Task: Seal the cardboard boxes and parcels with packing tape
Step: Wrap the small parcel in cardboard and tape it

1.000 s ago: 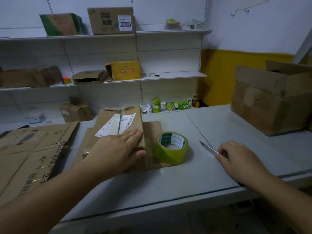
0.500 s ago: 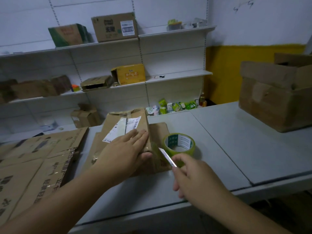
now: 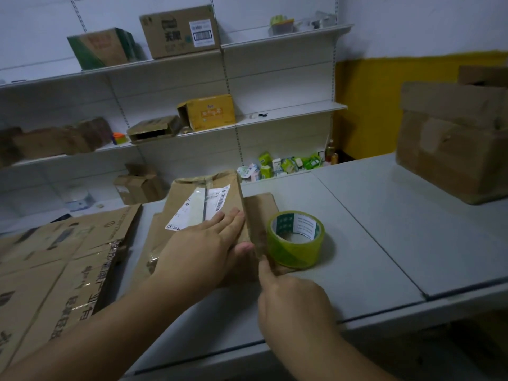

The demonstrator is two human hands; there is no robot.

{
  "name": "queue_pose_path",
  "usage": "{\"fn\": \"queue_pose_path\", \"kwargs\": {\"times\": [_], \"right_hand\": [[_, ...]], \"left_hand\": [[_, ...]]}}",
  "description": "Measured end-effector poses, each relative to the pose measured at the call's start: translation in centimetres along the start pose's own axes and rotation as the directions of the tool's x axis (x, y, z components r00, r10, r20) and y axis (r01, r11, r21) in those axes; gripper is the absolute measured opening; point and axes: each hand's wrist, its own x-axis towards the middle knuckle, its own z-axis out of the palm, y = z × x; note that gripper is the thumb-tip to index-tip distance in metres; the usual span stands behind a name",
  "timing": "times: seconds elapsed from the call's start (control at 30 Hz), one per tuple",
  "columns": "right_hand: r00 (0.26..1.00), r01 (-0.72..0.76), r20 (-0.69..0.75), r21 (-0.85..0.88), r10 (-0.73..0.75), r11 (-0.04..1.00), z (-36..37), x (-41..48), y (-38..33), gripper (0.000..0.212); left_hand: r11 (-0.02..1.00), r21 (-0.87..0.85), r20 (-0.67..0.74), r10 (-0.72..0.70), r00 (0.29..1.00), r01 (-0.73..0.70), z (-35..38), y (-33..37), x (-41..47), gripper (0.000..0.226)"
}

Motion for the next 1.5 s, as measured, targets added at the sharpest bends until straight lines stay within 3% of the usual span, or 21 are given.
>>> {"fn": "queue_pose_path", "kwargs": {"times": [0.2, 0.33, 0.43, 0.53, 0.67, 0.77, 0.83, 0.9, 1.03, 1.17, 1.27, 1.4, 1.43, 1.5], "right_hand": [[0.994, 0.029, 0.104, -0.130, -0.015, 0.991, -0.7, 0.5, 0.3, 0.036], [0.993, 0.063, 0.103, -0.116, -0.051, 0.991, -2.6, 0.1, 1.9, 0.020], [0.998, 0.046, -0.041, 0.007, -0.046, 0.999, -4.3, -0.7, 4.4, 0.021], [0.962, 0.037, -0.273, 0.124, -0.002, 0.992, -5.2, 0.7, 5.6, 0.024], [0.972, 0.057, -0.231, 0.018, -0.051, 0.998, -3.4, 3.1, 5.3, 0.033], [0.970, 0.061, -0.238, 0.020, -0.055, 0.998, -3.5, 3.3, 6.4, 0.032], [0.948, 0.041, -0.318, 0.054, -0.021, 0.998, -4.7, 3.3, 7.3, 0.031], [0.916, 0.004, -0.400, 0.018, 0.004, 1.000, -5.8, 3.6, 8.6, 0.031], [0.898, -0.147, -0.434, -0.153, 0.067, 0.977, -6.4, 4.2, 11.9, 0.031], [0.904, -0.253, -0.400, -0.218, 0.150, 0.943, -5.8, 4.8, 16.0, 0.042], [0.925, -0.273, -0.334, -0.251, 0.182, 0.929, -5.7, 4.7, 16.8, 0.047], [0.882, -0.184, -0.465, -0.196, 0.074, 0.963, -6.3, 4.0, 15.4, 0.052], [0.861, -0.122, -0.506, -0.276, -0.036, 0.954, -6.4, 3.6, 14.5, 0.054], [0.869, 0.061, -0.421, -0.434, -0.262, 0.899, -5.7, 3.2, 12.6, 0.044]], "left_hand": [[1.000, 0.001, 0.021, 0.021, 1.000, -0.021, 0.7, -0.4, 0.0, 0.073], [0.999, -0.046, -0.032, 0.017, 0.999, -0.018, 0.5, -0.6, -0.2, 0.089], [0.995, -0.086, -0.048, 0.040, 0.998, -0.044, 0.5, -0.7, -0.5, 0.092], [0.996, -0.074, -0.045, 0.052, 0.998, -0.055, 0.3, -0.6, -0.8, 0.070], [0.994, -0.065, -0.024, 0.083, 0.996, -0.084, 0.1, -0.6, -0.9, 0.059], [0.967, -0.256, 0.195, 0.038, 0.980, 0.013, -1.3, -1.1, -0.6, 0.067], [0.938, -0.340, 0.253, 0.019, 0.967, 0.070, -2.4, -0.7, -0.1, 0.069], [0.961, -0.265, 0.197, -0.022, 0.980, 0.075, -2.6, 0.4, 0.5, 0.065], [0.994, 0.030, 0.080, -0.107, 0.991, 0.105, -0.7, 3.0, 1.2, 0.048], [0.989, 0.097, 0.005, -0.116, 0.993, 0.115, 0.4, 3.2, 1.2, 0.040], [0.980, 0.133, 0.029, -0.154, 0.988, 0.149, 0.0, 3.9, 1.8, 0.039], [0.981, 0.103, 0.189, -0.180, 0.965, 0.163, -0.5, 4.5, 2.3, 0.050], [0.982, 0.104, 0.199, -0.175, 0.964, 0.157, -0.6, 4.5, 2.2, 0.051], [0.978, 0.135, 0.183, -0.184, 0.966, 0.160, -0.9, 4.4, 2.2, 0.043]]}}
